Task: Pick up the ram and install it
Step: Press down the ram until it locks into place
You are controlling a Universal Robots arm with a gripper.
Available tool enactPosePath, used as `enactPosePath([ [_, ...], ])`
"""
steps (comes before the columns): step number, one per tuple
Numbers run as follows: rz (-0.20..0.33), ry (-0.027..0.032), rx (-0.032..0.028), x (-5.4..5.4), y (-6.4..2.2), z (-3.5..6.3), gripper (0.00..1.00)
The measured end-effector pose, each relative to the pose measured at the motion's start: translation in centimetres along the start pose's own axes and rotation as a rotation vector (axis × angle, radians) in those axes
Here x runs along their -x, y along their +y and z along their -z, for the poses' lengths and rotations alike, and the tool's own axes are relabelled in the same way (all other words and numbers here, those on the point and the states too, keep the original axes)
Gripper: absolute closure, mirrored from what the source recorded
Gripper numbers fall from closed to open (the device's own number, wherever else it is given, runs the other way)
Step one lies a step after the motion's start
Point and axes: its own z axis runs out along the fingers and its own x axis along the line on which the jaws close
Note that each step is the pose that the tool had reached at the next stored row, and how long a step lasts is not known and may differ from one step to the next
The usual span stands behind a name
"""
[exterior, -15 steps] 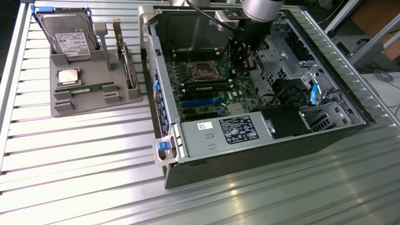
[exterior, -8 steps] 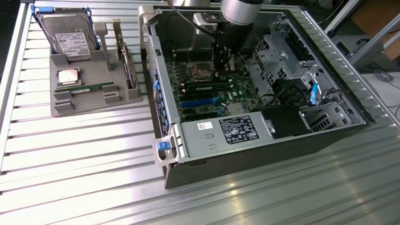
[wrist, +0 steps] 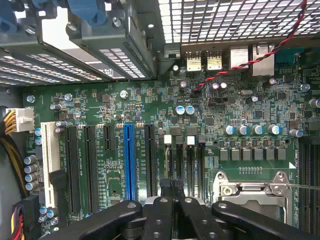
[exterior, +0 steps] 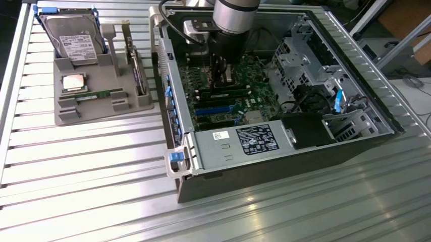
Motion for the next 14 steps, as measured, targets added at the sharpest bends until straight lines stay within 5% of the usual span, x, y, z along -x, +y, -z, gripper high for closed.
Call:
enactPosePath([
  [11,-0.002,-0.0006,0.0021,0.0,-0.10,-0.69,0.89],
  [14,-0.004,-0.0016,0.0017,0.0,-0.73,0.45,0.89],
])
